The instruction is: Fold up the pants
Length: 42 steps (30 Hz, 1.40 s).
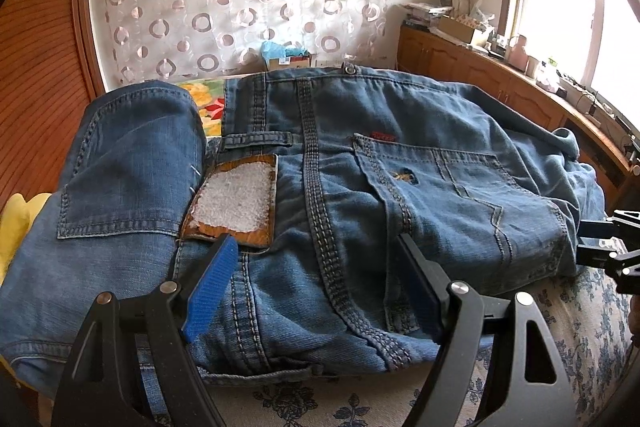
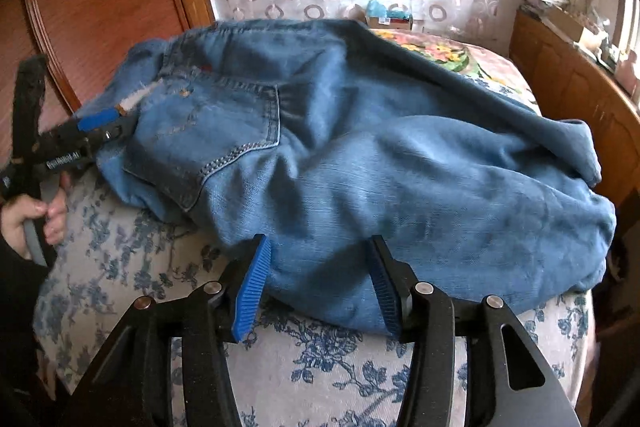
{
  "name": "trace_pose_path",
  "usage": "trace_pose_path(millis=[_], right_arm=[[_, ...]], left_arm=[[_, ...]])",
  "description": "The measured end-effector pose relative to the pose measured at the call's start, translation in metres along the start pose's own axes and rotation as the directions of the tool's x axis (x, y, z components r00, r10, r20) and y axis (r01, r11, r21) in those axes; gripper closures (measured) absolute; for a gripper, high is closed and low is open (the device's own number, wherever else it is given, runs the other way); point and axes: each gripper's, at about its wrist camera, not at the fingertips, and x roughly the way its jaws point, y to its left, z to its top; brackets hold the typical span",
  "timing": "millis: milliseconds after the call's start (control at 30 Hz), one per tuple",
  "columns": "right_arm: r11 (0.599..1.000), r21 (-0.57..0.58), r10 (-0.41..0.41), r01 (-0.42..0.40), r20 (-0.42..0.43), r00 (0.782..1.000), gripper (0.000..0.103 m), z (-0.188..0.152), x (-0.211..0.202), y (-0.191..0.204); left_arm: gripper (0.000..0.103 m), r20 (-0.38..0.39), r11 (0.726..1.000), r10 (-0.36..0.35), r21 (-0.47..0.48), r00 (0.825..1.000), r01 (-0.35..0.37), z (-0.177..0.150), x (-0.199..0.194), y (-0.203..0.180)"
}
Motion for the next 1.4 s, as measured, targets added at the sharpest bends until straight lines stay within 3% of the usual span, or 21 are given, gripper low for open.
trace_pose_path(millis=[100,233,600,933,1033,1167,1400], right_arm=[[1.0,-0.017,0.0,0.0,0.008,1.0,0.048,0.002,0.005,0.005],[0.999,-0.03,0.033,-0.033,0.001,0.999,0.03,0.003,0.012,0.012],[0.993,-0.099,-0.061,0.06,0.0,0.998,0.029,0.005,0.037,0.029],[0.991,-0.107,-0.076,0.075,-0.002,0.997,0.029,0.003,0.042,0.035],[0.991,-0.108,-0.076,0.075,-0.002,0.997,0.029,0.004,0.04,0.035],[0.991,-0.109,-0.075,0.074,-0.002,0.997,0.029,0.004,0.037,0.032],[0.991,-0.109,-0.075,0.074,-0.002,0.997,0.029,0.004,0.038,0.033]], left_arm=[[0.023,-0.002,1.0,0.0,-0.005,1.0,0.0,0.001,0.0,0.001],[0.023,-0.005,1.0,0.005,-0.001,1.0,-0.005,0.0,0.0,-0.001],[0.023,-0.002,1.0,0.006,-0.003,1.0,-0.006,0.0,0.0,0.0],[0.023,0.011,0.993,0.105,-0.053,0.994,-0.105,-0.01,-0.043,0.032],[0.036,-0.004,0.99,0.125,-0.072,0.992,-0.125,-0.013,-0.042,0.043],[0.054,-0.03,0.993,0.094,-0.067,0.995,-0.096,-0.018,-0.035,0.039],[0.059,-0.067,0.995,0.079,-0.063,0.995,-0.083,-0.028,-0.026,0.03]])
